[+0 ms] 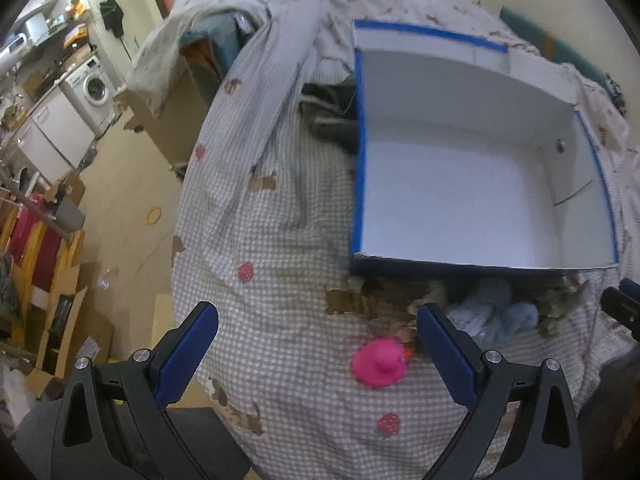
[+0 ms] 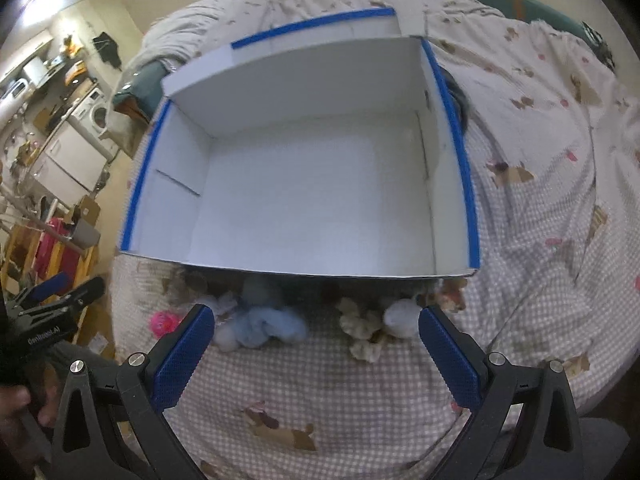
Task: Organize soft objects
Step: 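Grasp the pink duck with the left tool while the right tool grasps the white sock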
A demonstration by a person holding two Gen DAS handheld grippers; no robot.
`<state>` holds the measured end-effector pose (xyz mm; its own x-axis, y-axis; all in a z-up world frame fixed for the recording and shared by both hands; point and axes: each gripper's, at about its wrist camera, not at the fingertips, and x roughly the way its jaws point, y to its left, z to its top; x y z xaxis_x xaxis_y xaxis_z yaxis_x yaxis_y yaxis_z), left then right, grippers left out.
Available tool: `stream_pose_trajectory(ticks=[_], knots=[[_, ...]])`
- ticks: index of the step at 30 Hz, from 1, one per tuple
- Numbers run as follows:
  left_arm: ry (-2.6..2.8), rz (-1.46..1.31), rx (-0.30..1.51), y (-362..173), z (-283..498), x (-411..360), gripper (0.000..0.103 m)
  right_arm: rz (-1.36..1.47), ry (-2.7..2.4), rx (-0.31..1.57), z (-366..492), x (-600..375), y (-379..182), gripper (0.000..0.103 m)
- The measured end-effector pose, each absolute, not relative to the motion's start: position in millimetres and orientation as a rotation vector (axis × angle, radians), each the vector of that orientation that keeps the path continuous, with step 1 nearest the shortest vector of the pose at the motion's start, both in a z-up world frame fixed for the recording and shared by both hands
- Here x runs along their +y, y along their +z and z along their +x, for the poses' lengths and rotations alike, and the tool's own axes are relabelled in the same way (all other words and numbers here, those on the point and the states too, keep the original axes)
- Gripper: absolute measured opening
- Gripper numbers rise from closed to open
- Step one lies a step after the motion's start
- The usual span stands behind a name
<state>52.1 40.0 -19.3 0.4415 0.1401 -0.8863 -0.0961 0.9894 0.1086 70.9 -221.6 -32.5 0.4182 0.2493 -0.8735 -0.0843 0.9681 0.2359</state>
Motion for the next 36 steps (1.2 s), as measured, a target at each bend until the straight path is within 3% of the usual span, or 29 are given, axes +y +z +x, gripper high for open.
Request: stream_pose_trajectory(ticks=[7, 9, 16, 20, 22, 24, 33, 36], knots=[[0.125, -0.053, 1.241, -49.5, 70.9, 54.1, 0.098, 0.236, 0.175, 1.162, 79.8, -240.7, -59.3, 0.103], [0.099, -0.065, 1.288, -59.6, 72.5, 49.7, 0.090, 0.246, 0.167, 1.168, 78.8, -244.2, -66.5, 0.103], [-0.024, -0.033, 1.400, -88.2, 64.9, 22.6, 0.082, 0.307, 0.130, 1.175, 79.8, -264.5, -76.9, 0.103], [-0.029, -0.042, 1.439, -104.7, 68.2, 21.5, 0.057, 0.344, 0.112, 1.180, 81.1, -276.3, -77.9, 0.103], [-0.048, -0.088, 1.446, -111.7, 71.2, 25.0, 0.050, 0.358, 0.105, 1.184, 80.9, -278.8, -79.1, 0.103], [-0.065, -0.114, 1.440, -116.9, 73.3, 28.2, 0.030, 0.372, 0.095, 1.178, 82.8, -283.9, -79.2, 0.103], [-0.047, -0.093, 1.339, -94.6, 67.4, 39.7, 0.030, 0.475, 0.058, 1.215, 87.8, -303.0, -93.5, 0.103], [-0.001, -0.094, 1.292, -81.6, 62.6, 48.2, 0.030, 0.482, 0.060, 1.249, 94.0, -301.7, -102.2, 0.086]])
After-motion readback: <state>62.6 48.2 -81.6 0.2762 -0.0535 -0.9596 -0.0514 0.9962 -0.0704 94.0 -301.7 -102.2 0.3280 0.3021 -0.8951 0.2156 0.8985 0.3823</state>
